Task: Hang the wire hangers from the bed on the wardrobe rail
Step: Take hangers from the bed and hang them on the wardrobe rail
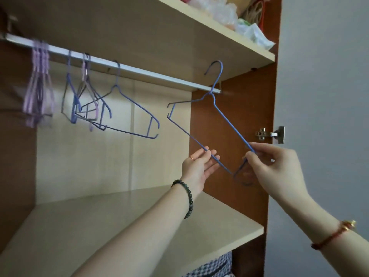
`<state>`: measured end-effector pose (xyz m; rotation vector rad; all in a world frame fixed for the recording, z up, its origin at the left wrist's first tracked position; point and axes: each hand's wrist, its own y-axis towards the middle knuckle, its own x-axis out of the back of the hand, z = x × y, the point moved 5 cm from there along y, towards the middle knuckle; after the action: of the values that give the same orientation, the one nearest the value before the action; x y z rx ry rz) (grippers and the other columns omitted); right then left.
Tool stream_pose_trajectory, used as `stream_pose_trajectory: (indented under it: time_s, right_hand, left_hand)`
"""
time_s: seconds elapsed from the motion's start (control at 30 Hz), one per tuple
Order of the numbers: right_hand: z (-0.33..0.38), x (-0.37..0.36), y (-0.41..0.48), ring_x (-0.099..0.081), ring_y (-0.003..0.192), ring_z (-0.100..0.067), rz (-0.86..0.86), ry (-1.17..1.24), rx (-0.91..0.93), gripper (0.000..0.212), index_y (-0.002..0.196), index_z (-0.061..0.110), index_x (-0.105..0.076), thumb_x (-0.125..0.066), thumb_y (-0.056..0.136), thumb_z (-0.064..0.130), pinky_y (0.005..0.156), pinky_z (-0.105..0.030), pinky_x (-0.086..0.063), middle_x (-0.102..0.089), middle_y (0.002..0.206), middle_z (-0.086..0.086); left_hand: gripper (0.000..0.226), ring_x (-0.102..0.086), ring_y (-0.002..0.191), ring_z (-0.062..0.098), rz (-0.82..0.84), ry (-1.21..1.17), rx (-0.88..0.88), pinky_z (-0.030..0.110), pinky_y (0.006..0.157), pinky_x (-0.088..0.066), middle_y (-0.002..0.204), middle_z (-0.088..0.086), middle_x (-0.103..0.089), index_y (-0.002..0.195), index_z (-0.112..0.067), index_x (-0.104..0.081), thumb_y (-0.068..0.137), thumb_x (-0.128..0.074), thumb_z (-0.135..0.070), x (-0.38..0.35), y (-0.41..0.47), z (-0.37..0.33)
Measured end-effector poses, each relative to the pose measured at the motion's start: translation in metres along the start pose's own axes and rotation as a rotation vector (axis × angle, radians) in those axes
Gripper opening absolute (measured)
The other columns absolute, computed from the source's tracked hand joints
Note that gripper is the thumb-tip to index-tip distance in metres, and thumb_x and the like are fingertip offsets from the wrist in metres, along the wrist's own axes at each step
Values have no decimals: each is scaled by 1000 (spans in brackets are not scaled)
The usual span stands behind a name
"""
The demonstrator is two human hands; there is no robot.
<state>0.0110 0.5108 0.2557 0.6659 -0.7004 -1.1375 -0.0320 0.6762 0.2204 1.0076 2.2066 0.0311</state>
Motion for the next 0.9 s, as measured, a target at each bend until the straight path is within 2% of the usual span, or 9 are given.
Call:
stream_pose_trajectory:
  time_s: [0.07, 0.17, 0.43, 0.53, 0.6, 0.7, 0.8, 0.87, 0.9]
  right_hand:
    - [10, -25, 16, -68, 73, -17, 18, -42, 57, 22, 103, 13, -68, -59, 83, 10, 75, -37, -58, -70, 82, -3]
    - [24, -60, 41, -66, 79, -20, 36, -81, 119, 24, 105, 8, -67, -56, 83, 7, 74, -30, -54, -66, 83, -3]
    - [56, -148, 94, -67, 75, -31, 95, -36, 180, 25, 102, 7, -66, -48, 84, 4, 75, -45, -57, -66, 83, -11]
    - [65, -177, 111, -67, 77, -35, 118, -7, 162, 26, 100, 7, -65, -45, 84, 5, 75, -47, -57, -68, 88, -18]
    - [71, -194, 121, -67, 81, -37, 110, -1, 163, 27, 100, 6, -65, -45, 83, 4, 78, -47, -56, -68, 91, -20]
    - [80, -212, 130, -66, 82, -37, 113, -15, 172, 27, 98, 4, -65, -43, 82, 3, 79, -43, -55, -68, 89, -21]
    - [84, -231, 135, -63, 90, -37, 128, -19, 150, 29, 103, 3, -65, -43, 83, 4, 80, -33, -52, -68, 94, -22]
    - [84, -242, 136, -63, 91, -36, 147, -26, 132, 29, 100, 3, -65, -43, 83, 4, 72, -26, -46, -68, 93, -22]
    - [84, -246, 136, -64, 87, -36, 166, -29, 133, 27, 97, 2, -66, -42, 82, 3, 66, -22, -45, -68, 91, -22]
  left_hand:
    - [29, -64, 73, 13, -37, -11, -23, 17, 50, -55, 88, 4, -64, 120, -2, -53, 92, -51, -3, 15, 14, -16]
    - [23, -61, 76, 15, -83, -61, -64, 18, 55, -56, 88, 6, -61, 116, -3, -52, 93, -49, -3, 32, 32, -39]
    - [7, -60, 71, 12, -172, -117, -156, 27, 74, -51, 80, 6, -61, 98, -5, -51, 94, -47, -9, 69, 81, -100]
    - [15, -59, 66, 13, -169, -186, -179, 18, 55, -56, 69, 5, -62, 81, -7, -49, 95, -45, -8, 72, 92, -115]
    - [18, -58, 67, 15, -163, -240, -221, 19, 51, -56, 74, 7, -58, 78, -7, -46, 95, -44, -4, 74, 97, -122]
    - [9, -58, 69, 15, -197, -249, -252, 19, 54, -57, 78, 7, -57, 87, -4, -48, 94, -45, 1, 78, 97, -125]
    - [8, -59, 70, 16, -236, -194, -262, 26, 73, -56, 81, 7, -57, 87, -1, -52, 92, -47, 3, 88, 95, -128]
    - [8, -59, 71, 17, -263, -179, -250, 29, 81, -52, 82, 9, -57, 85, -1, -53, 90, -50, 4, 96, 93, -131]
    - [10, -59, 71, 17, -277, -176, -243, 28, 80, -53, 81, 9, -57, 81, -1, -53, 89, -51, 5, 100, 92, -132]
